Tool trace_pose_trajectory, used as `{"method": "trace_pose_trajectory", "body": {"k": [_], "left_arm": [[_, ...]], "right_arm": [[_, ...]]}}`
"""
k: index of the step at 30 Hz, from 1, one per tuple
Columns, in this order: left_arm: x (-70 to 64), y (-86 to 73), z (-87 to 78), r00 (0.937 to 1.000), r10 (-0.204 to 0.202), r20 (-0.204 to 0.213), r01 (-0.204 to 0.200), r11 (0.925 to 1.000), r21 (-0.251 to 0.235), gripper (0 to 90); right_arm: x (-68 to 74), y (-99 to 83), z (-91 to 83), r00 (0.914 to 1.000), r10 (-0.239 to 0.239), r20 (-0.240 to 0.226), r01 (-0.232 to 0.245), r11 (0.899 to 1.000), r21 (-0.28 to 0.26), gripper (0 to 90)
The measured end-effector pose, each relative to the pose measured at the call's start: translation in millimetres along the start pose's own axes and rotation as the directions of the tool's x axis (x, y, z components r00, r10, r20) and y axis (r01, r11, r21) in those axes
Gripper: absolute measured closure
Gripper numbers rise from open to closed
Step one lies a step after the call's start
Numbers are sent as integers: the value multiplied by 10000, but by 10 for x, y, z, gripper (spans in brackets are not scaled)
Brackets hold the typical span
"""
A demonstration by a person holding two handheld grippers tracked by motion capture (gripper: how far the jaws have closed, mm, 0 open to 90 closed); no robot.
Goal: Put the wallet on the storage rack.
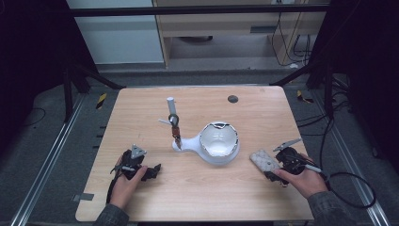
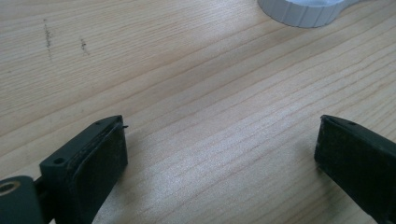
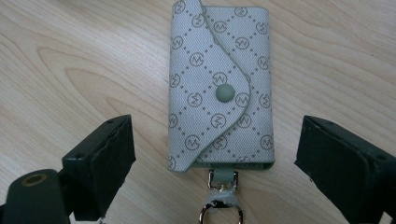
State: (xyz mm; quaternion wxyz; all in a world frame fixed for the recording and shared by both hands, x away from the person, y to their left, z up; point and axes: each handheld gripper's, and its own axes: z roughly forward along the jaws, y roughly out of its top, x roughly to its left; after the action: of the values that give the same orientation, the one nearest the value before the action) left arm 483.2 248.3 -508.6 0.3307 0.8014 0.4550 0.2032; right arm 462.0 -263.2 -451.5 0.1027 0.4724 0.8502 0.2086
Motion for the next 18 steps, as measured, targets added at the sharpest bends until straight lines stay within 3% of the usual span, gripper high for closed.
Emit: {"method": "trace_pose_trajectory", "body": {"k": [11,18], "left_arm": [[-1,0,0,10000,13,5,-13,10000,10,11],[-4,1,2,10000,2,-7,-2,10000,9,7]], "right_arm": [[-23,46,142,9999,90,106,-96,9979,639,99],[-65,58,215,9998,188,120,-197,9968,773,163]]}}
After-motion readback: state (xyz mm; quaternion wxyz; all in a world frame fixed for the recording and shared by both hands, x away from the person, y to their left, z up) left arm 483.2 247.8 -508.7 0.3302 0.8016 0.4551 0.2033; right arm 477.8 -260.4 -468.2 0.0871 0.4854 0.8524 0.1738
